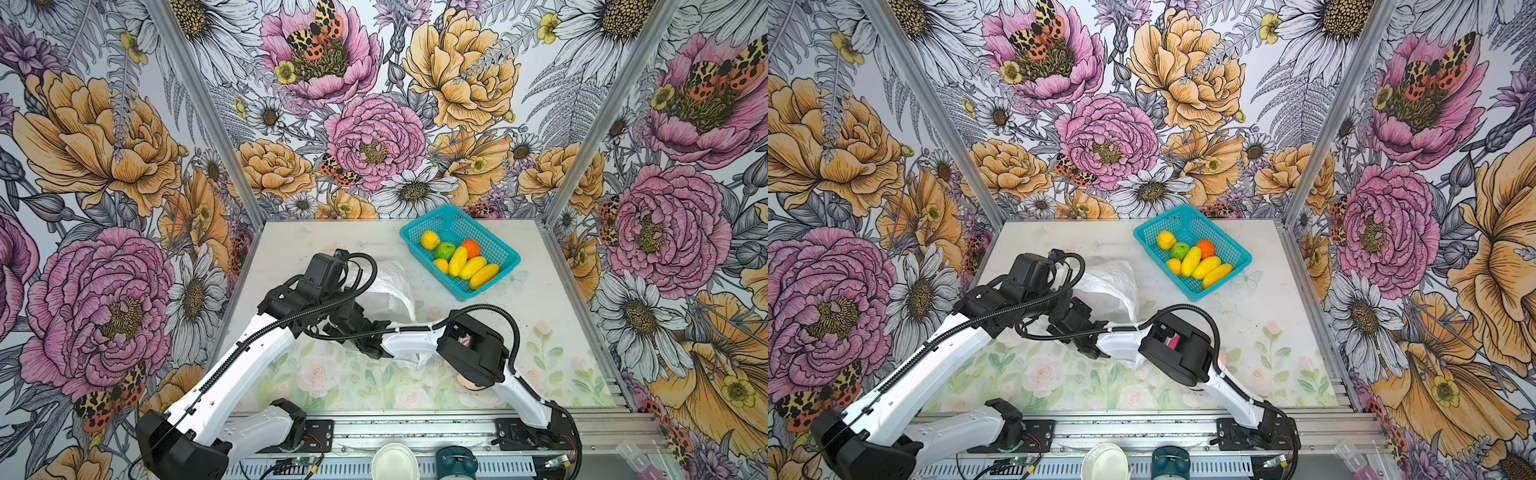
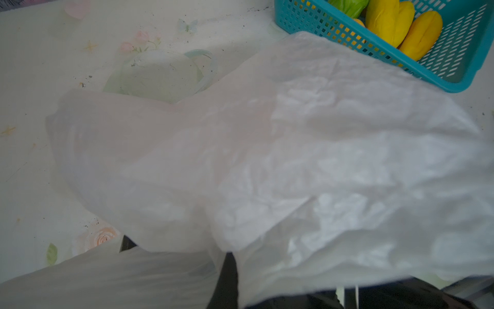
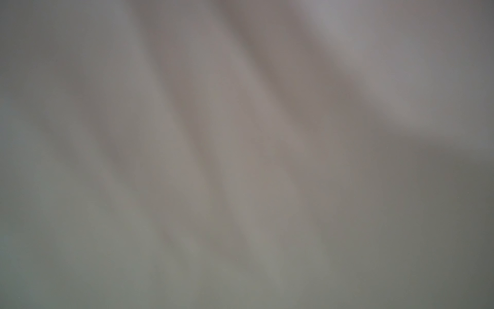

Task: Untie the knot of the plastic bag and take out the fruit
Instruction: 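Reach deeper into the bag and close the right gripper on the pink fruit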

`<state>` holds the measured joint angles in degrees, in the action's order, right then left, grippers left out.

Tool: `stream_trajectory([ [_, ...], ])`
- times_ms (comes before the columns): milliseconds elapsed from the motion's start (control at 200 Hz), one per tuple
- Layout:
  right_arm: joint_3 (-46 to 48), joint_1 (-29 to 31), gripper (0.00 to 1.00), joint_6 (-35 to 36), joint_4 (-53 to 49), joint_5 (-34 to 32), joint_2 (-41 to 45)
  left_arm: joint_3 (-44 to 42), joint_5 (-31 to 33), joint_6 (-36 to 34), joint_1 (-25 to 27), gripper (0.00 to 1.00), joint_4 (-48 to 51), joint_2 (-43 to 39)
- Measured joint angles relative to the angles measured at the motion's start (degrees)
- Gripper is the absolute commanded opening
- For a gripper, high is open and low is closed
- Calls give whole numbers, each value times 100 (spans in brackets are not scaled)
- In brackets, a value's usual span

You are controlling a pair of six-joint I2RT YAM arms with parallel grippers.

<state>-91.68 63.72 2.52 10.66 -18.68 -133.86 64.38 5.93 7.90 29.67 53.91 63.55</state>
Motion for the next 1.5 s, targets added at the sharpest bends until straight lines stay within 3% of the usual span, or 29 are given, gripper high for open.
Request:
stream_trajectory([
  [365,-363,-269,86,-317,-146,-321,-223,0,-155,-42,133,0,-57,-485],
  [625,549,-269,83,-293,190,-568,192,-33,-79,-44,87,0,-4,-219],
  [806,1270,-269,75,-155,590,-621,739,-33,-39,-42,-105,0,24,-184],
  [1176,1438,-350,53,-55,920,-868,903,-33,-42,-42,-136,0,-31,-179],
  [1231,1438,-396,54,-63,920,-876,901,-33,-42,-42,-136,0,-48,-179],
  [1396,1021,-599,77,-221,651,-876,649,-33,-44,-42,-136,0,-79,-179],
  [1501,610,-675,84,-334,468,-872,409,-33,-46,-42,-98,0,-81,-179],
])
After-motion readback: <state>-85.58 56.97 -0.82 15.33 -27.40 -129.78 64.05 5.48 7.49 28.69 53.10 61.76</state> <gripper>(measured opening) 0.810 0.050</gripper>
